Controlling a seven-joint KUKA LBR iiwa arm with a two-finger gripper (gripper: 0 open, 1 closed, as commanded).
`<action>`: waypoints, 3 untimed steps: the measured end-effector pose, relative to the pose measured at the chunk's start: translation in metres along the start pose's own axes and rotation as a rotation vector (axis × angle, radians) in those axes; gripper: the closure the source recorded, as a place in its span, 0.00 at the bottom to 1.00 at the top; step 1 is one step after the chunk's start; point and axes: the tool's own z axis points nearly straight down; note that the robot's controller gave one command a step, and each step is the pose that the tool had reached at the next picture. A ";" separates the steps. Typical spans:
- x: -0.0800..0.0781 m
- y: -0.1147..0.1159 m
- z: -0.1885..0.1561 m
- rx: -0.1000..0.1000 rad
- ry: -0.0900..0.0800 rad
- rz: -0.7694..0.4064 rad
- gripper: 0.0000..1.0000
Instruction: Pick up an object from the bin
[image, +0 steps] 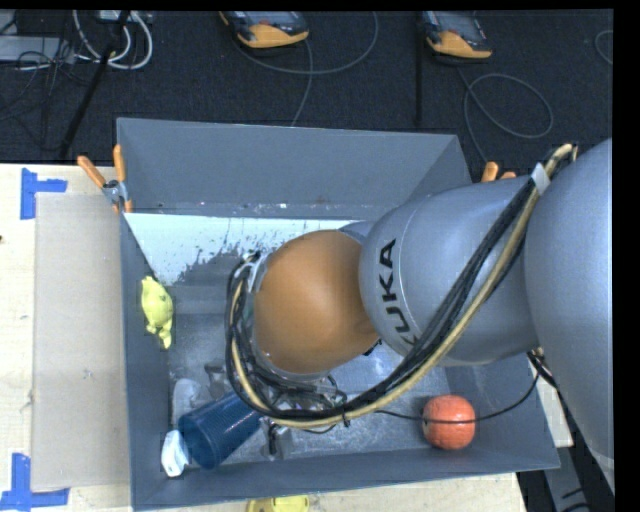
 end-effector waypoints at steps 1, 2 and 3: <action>-0.022 -0.006 0.076 -0.001 0.002 -0.037 0.00; -0.023 -0.016 0.072 0.000 -0.001 -0.110 1.00; -0.023 -0.016 0.072 0.000 -0.001 -0.110 1.00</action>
Offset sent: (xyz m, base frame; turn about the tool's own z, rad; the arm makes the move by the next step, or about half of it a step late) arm 0.0281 -0.0001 -0.0710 -0.1146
